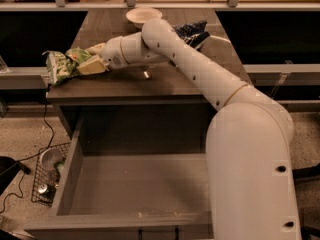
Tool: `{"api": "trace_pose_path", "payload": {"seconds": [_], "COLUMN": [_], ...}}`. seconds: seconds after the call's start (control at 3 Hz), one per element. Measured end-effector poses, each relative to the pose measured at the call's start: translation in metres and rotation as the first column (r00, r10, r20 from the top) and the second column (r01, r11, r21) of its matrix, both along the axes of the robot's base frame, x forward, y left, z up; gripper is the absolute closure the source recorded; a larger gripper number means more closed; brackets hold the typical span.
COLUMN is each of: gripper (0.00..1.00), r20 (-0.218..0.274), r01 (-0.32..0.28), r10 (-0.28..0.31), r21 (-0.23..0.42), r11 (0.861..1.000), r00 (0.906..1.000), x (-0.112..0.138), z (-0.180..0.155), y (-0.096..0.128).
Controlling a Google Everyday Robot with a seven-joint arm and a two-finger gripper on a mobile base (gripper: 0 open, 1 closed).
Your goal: Place green jalapeno chip bag into top drawer
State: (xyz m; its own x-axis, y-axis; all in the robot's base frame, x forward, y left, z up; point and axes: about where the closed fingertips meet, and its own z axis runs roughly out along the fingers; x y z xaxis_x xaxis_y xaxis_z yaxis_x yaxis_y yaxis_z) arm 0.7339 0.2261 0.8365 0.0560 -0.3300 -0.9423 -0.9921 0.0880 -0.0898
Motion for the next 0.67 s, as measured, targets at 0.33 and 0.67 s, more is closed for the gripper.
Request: {"api": "trace_pose_path", "payload": {"seconds": [0.33,0.67], "gripper": [1.00,1.00], "r20": [0.012,0.057], "r01": [-0.001,0.030], "r10": [0.001,-0.028], "r21": [-0.010,-0.030], "r11": [1.000,0.999], "r00": [0.9999,0.9980], "x": [-0.004,-0.018], "z": [0.010,0.039], "y": [-0.006,-0.029]}}
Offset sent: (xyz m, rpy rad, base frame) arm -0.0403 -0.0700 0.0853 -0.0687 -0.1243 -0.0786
